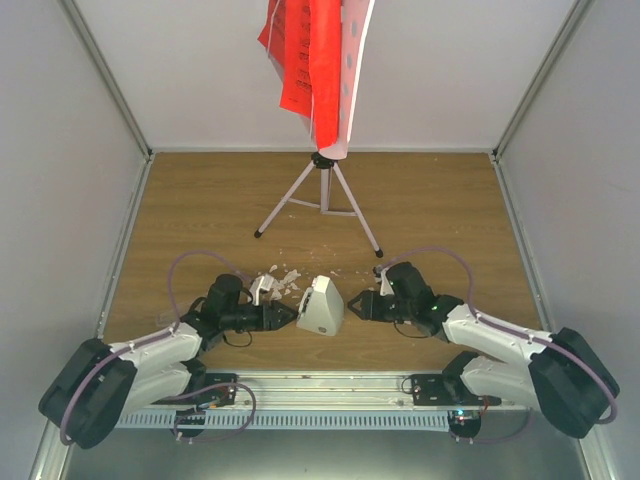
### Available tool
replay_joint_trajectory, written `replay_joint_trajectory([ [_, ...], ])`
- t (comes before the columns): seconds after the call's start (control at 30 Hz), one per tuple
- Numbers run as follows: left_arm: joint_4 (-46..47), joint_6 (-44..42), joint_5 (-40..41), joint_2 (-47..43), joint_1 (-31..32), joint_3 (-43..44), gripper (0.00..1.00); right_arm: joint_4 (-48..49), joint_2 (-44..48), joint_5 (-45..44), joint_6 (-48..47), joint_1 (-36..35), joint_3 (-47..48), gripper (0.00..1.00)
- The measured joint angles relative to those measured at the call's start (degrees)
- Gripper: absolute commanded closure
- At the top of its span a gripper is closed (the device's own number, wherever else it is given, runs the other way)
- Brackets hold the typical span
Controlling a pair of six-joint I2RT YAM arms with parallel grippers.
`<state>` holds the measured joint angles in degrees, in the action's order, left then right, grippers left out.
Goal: Pack up the instrument practice props
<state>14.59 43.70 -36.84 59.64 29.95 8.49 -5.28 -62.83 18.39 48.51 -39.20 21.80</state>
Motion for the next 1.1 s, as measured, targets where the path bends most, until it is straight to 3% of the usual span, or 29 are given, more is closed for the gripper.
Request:
replay_joint_trajectory([
  [0.57,10.3,-0.9,-3.4,9.1,1.5,2.2,0.62,4.4,-4.7,0.0,0.4,-0.1,-0.3,0.65],
  [1.1,10.5,-1.9,-3.7,13.2,11.6,4.6,0.58,5.3,-13.2,-4.3,-2.0,0.0,7.7,0.61],
])
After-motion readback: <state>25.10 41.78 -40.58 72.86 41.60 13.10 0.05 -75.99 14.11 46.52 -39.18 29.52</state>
